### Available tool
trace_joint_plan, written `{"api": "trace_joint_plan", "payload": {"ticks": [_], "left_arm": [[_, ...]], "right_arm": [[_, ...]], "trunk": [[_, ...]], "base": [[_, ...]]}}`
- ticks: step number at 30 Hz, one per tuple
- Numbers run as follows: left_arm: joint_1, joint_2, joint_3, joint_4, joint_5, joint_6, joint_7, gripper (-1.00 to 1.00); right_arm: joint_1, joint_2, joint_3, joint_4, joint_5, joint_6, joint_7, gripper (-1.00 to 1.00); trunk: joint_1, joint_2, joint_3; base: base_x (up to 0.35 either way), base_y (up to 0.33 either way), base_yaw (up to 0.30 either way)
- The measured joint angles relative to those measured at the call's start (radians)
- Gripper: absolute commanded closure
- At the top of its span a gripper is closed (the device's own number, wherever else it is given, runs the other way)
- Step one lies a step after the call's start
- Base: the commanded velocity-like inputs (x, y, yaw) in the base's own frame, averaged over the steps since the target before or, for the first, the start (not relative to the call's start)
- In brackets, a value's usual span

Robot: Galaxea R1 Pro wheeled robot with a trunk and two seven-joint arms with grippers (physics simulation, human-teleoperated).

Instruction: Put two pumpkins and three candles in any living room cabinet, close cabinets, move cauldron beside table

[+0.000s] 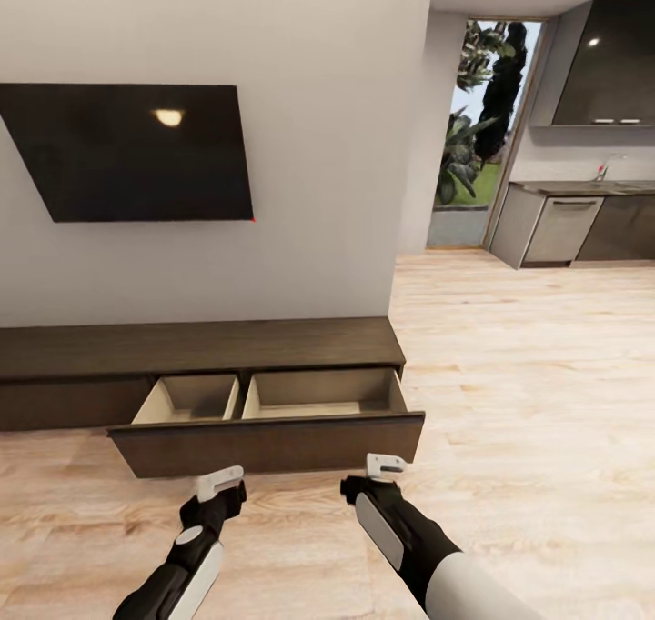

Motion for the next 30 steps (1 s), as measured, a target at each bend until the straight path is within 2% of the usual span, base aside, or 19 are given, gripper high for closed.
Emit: {"api": "trace_joint_plan", "payload": {"ticks": [3,6,7,10,16,22,25,30], "left_arm": [[0.000,-0.006,-0.007,0.016,0.000,-0.040,0.001,-1.00],[0.000,-0.012,-0.015,0.037,0.001,-0.056,0.001,-1.00],[0.000,-0.015,-0.026,0.046,0.002,-0.061,0.002,-1.00],[0.000,-0.017,-0.049,0.057,0.001,-0.096,0.003,-1.00],[0.000,-0.018,-0.104,0.097,-0.003,-0.138,0.005,-1.00],[0.000,-0.018,-0.111,0.107,-0.004,-0.141,0.006,-1.00],[0.000,-0.018,-0.112,0.108,-0.005,-0.142,0.006,-1.00],[0.000,-0.018,-0.113,0.109,-0.005,-0.142,0.006,-1.00]], "right_arm": [[-0.002,0.000,0.019,0.000,-0.001,-0.042,-0.001,-1.00],[-0.003,0.000,0.062,0.007,-0.002,-0.103,-0.001,-1.00],[-0.003,0.000,0.084,0.009,-0.003,-0.142,-0.001,-1.00],[-0.004,0.000,0.114,0.017,-0.005,-0.196,-0.002,-1.00],[-0.004,0.000,0.126,0.027,-0.006,-0.218,-0.003,-1.00],[-0.004,0.000,0.128,0.027,-0.004,-0.224,-0.008,-1.00],[-0.004,0.000,0.130,0.045,-0.004,-0.254,-0.004,-1.00],[-0.004,0.000,0.168,0.084,-0.004,-0.272,-0.003,-1.00]], "trunk": [[0.012,-0.021,-0.009],[0.023,-0.042,-0.019],[0.027,-0.049,-0.022],[0.038,-0.070,-0.031],[0.061,-0.112,-0.050],[0.084,-0.154,-0.069],[0.096,-0.175,-0.078],[0.115,-0.210,-0.094]], "base": [[0.000,0.000,0.000],[0.000,0.000,0.000],[0.000,0.000,0.000],[0.000,0.000,0.000],[0.000,0.000,0.000],[0.000,0.000,0.000],[0.000,0.000,0.000],[0.000,0.000,0.000]]}}
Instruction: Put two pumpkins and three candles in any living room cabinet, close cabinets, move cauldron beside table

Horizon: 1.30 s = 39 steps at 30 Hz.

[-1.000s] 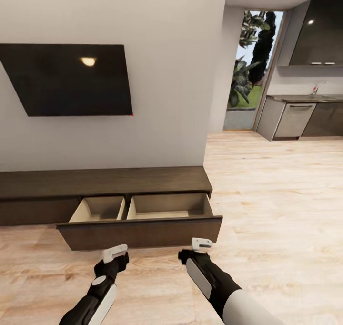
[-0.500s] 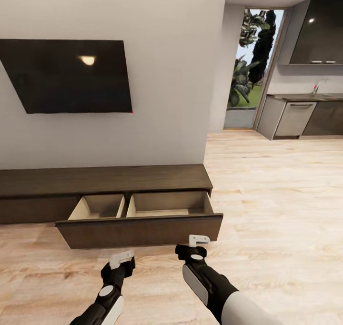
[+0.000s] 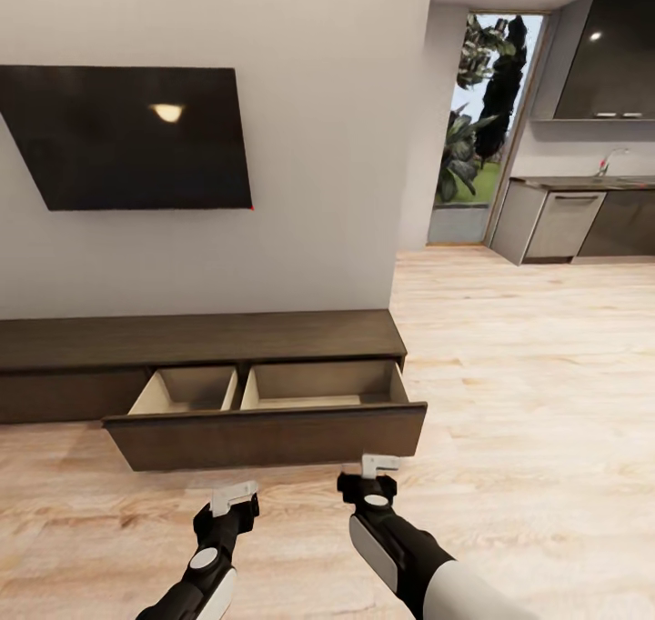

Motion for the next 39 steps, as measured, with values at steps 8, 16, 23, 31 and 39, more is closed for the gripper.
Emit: {"api": "trace_joint_plan", "payload": {"ticks": [8,16,23,31,39], "left_arm": [[0.000,0.000,-0.001,0.000,0.000,-0.001,0.000,-1.00],[0.000,0.000,-0.021,0.001,-0.010,-0.060,0.001,-1.00],[0.000,0.000,-0.031,0.001,-0.011,-0.063,0.001,-1.00],[0.000,0.000,-0.033,0.001,-0.011,-0.063,0.001,-1.00],[0.000,0.000,-0.032,0.002,-0.010,-0.064,0.000,-1.00]], "right_arm": [[0.000,0.000,0.013,0.022,0.004,-0.081,0.001,-1.00],[0.000,0.000,0.014,0.094,0.013,-0.149,0.000,-1.00],[0.000,0.000,0.014,0.102,0.013,-0.184,0.000,-1.00],[0.000,0.000,0.014,0.114,0.013,-0.186,0.001,-1.00],[0.000,0.000,0.015,0.120,0.013,-0.187,0.026,-1.00]], "trunk": [[0.031,-0.056,-0.025],[0.061,-0.112,-0.050],[0.088,-0.161,-0.072],[0.119,-0.217,-0.097],[0.150,-0.273,-0.122]], "base": [[0.000,0.000,0.000],[0.000,0.000,0.000],[0.000,0.000,0.000],[0.000,0.000,0.000],[0.000,0.000,0.000]]}}
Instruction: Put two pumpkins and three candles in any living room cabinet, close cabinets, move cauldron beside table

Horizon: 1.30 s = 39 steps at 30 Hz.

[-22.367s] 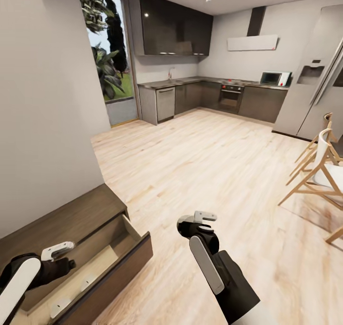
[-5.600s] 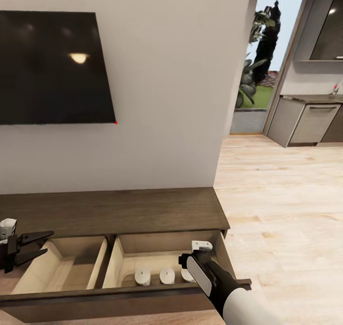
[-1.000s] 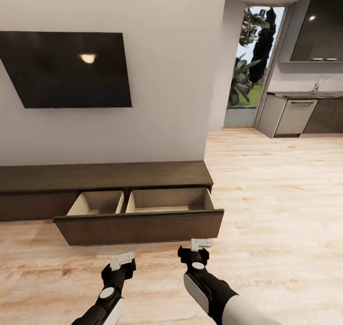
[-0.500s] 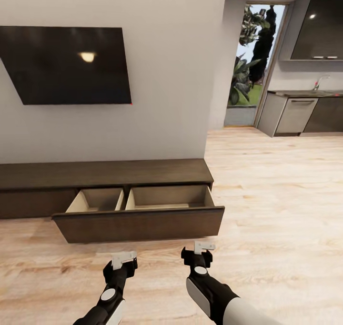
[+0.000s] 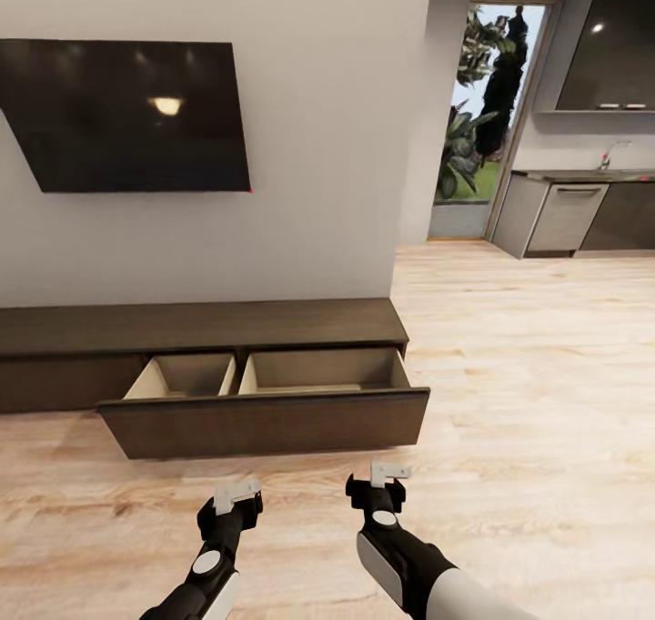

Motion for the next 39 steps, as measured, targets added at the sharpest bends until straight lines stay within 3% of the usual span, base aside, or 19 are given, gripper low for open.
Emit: {"api": "trace_joint_plan", "payload": {"ticks": [18,27,39], "left_arm": [[0.000,0.000,0.003,0.000,0.001,-0.001,-0.002,-1.00],[0.000,0.001,0.000,0.000,-0.002,-0.002,-0.005,-1.00],[0.000,0.001,-0.003,0.000,-0.008,0.003,-0.008,-1.00]], "right_arm": [[0.000,0.000,-0.001,0.010,0.000,0.000,0.024,-1.00],[0.000,0.000,-0.002,0.010,0.000,0.000,0.025,-1.00],[0.000,0.000,-0.001,0.009,0.001,-0.002,0.025,-1.00]], "trunk": [[0.069,-0.126,-0.056],[0.069,-0.126,-0.056],[0.069,-0.126,-0.056]], "base": [[0.000,0.000,0.000],[0.018,0.000,0.000],[0.279,0.000,0.000]]}}
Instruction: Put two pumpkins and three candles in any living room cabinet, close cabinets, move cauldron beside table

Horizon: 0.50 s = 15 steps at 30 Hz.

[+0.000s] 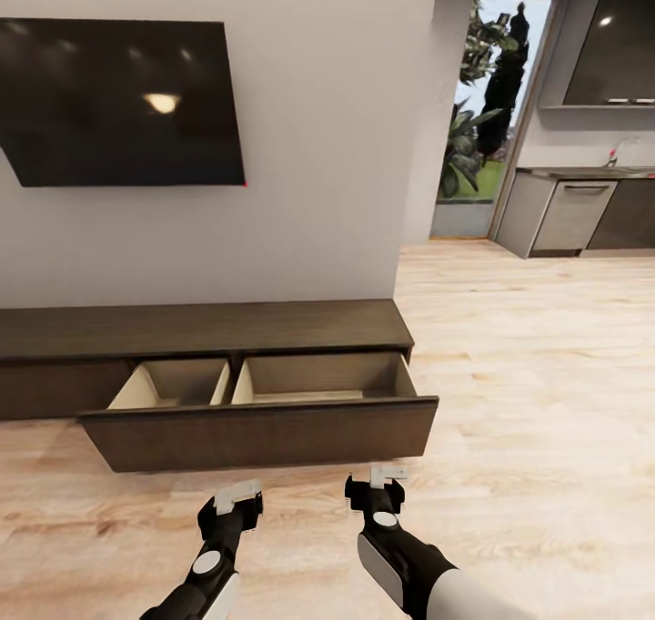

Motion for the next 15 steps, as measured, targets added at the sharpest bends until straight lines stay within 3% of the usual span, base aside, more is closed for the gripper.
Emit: {"api": "trace_joint_plan", "payload": {"ticks": [15], "left_arm": [[0.000,0.000,0.000,0.000,0.000,0.000,-0.001,-1.00]], "right_arm": [[0.000,0.000,0.000,0.000,0.001,-0.001,0.000,-1.00]], "trunk": [[0.000,0.000,0.000]], "base": [[0.144,0.000,0.000]]}}
